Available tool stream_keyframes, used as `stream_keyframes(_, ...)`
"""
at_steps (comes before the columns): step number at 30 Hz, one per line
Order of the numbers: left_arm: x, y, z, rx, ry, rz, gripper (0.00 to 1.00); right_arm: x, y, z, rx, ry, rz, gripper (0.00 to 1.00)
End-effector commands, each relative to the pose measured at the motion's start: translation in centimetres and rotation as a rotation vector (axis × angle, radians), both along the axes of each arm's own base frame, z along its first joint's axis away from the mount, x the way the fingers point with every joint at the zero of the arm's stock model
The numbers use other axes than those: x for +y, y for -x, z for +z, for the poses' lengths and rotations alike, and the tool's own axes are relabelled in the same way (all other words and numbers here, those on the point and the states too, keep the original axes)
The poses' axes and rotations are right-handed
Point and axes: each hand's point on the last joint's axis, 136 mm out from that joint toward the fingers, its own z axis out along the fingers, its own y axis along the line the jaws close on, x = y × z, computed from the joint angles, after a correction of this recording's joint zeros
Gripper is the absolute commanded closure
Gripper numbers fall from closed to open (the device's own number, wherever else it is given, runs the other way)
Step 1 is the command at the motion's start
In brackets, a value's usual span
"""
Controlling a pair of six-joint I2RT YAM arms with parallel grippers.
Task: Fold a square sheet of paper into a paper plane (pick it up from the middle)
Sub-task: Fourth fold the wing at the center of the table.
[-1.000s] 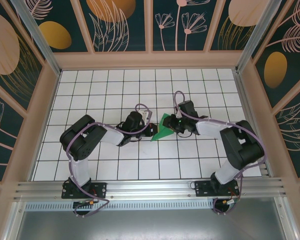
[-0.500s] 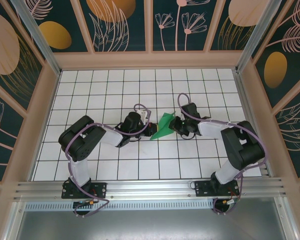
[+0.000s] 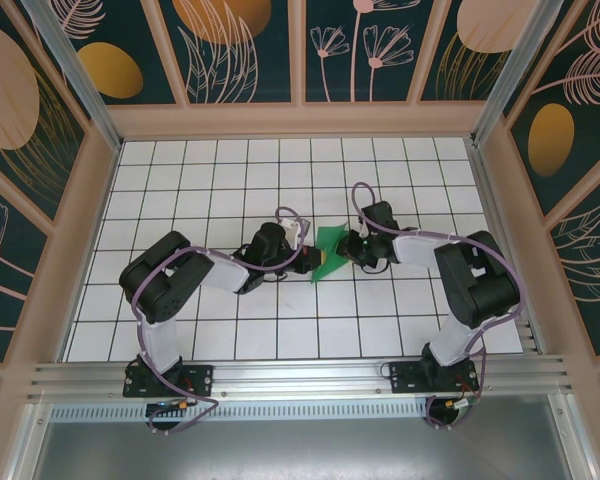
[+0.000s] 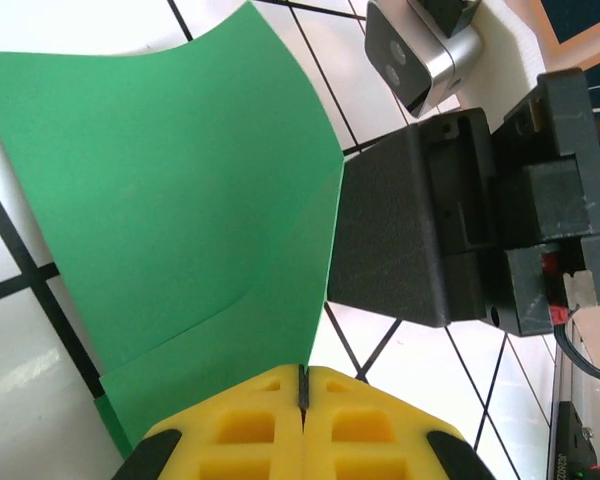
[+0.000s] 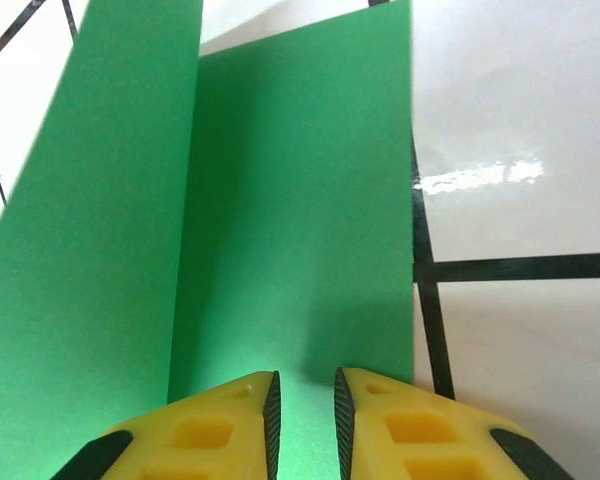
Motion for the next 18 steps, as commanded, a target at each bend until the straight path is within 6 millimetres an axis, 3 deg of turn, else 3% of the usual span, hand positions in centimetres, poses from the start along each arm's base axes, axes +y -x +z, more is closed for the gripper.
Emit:
stream_keyframes(1,-0.2,0.1,-0.5,-0.014,-0.027,-0.022,0.96,0.0,-0.1,2.2,-0.059,-0.019,0.042,0.74)
stream_keyframes(8,-0.1,0.0,-1.1,-0.021,-0.056,-0.028,0.89,0.4,-0.1,2.6,-0.062,-0.066,0.035,0.73)
stream_keyframes(14,-1.1,-0.4,-0.7,-0.032,-0.037,-0.054,0.72,0.6,-0.1,2.1,-0.047,-0.072,0.028,0.73)
stream_keyframes(18,-1.8,-0.9,-0.7,-0.038,-0.027,-0.061,0.73,0.5,-0.2,2.4,-0.053,-0.073,0.025,0.73)
